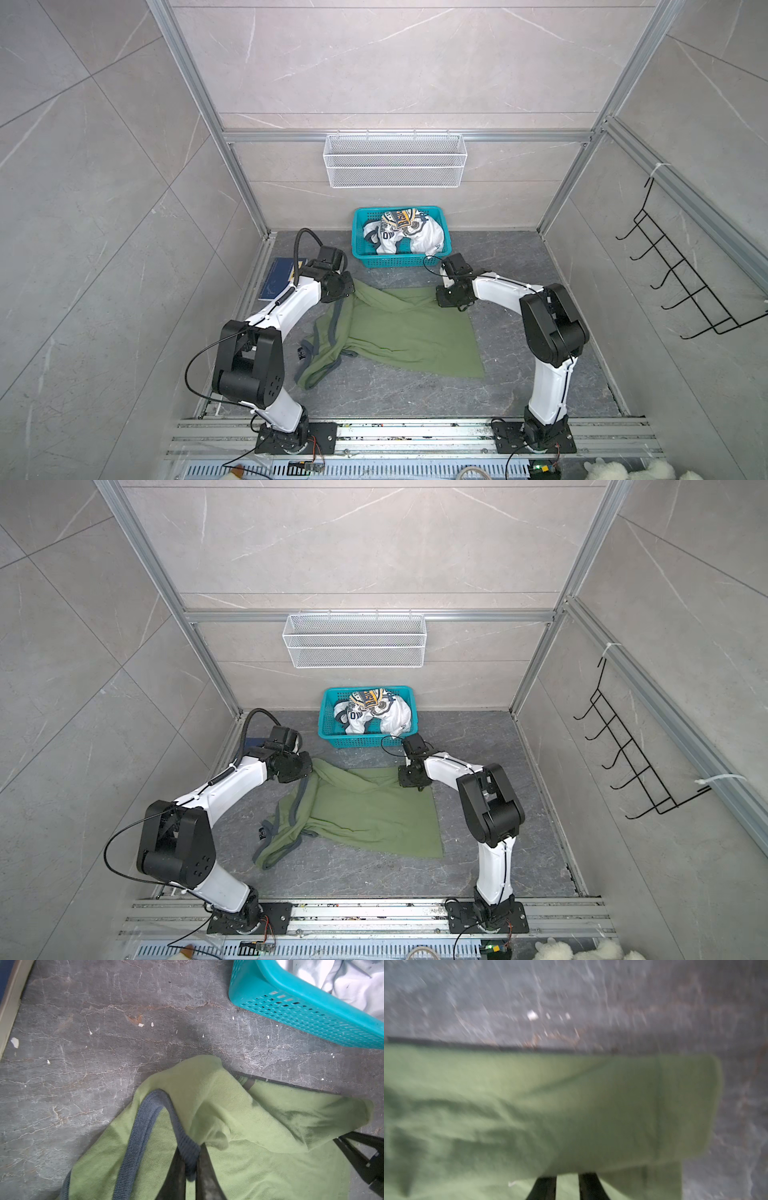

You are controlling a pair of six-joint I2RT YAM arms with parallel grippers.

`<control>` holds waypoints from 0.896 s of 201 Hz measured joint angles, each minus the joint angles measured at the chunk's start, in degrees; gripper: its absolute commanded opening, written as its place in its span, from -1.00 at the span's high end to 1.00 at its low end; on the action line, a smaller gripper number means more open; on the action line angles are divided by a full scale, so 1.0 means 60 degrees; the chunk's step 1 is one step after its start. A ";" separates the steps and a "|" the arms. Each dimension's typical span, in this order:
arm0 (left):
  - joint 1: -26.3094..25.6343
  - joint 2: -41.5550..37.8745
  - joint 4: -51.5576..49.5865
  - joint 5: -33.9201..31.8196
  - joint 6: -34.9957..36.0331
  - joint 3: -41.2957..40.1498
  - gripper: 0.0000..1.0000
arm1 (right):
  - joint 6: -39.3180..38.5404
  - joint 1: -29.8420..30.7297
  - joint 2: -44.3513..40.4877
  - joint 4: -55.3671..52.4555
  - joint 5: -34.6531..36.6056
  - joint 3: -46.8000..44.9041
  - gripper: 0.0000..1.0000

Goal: Fold and stack tank tops
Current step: Smooth out the tank top at the center of the table.

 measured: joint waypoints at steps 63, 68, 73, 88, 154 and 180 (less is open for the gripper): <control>0.0000 0.0000 0.0000 -0.0004 0.0000 0.0000 1.00 | -0.0200 -0.0004 0.1209 -0.0550 0.0248 0.2331 0.28; 0.0000 0.0000 0.0000 -0.0004 0.0000 0.0000 1.00 | -0.0233 -0.0004 0.1282 -0.0565 0.0248 0.2375 0.24; 0.0000 0.0000 0.0000 -0.0004 0.0000 0.0000 1.00 | -0.0240 0.0000 0.1315 -0.0590 0.0251 0.2379 0.20; 0.0000 0.0000 0.0000 -0.0004 0.0000 0.0000 1.00 | -0.0244 0.0000 0.1351 -0.0670 0.0302 0.2379 0.10; 0.0000 0.0000 0.0000 -0.0051 0.0000 -0.0007 1.00 | -0.0146 -0.0004 0.0943 -0.0510 0.0532 0.1639 0.01; -0.0004 0.0004 0.0000 -0.0069 0.0000 -0.0015 1.00 | 0.0011 -0.0004 0.0670 -0.0554 0.0565 0.0958 0.04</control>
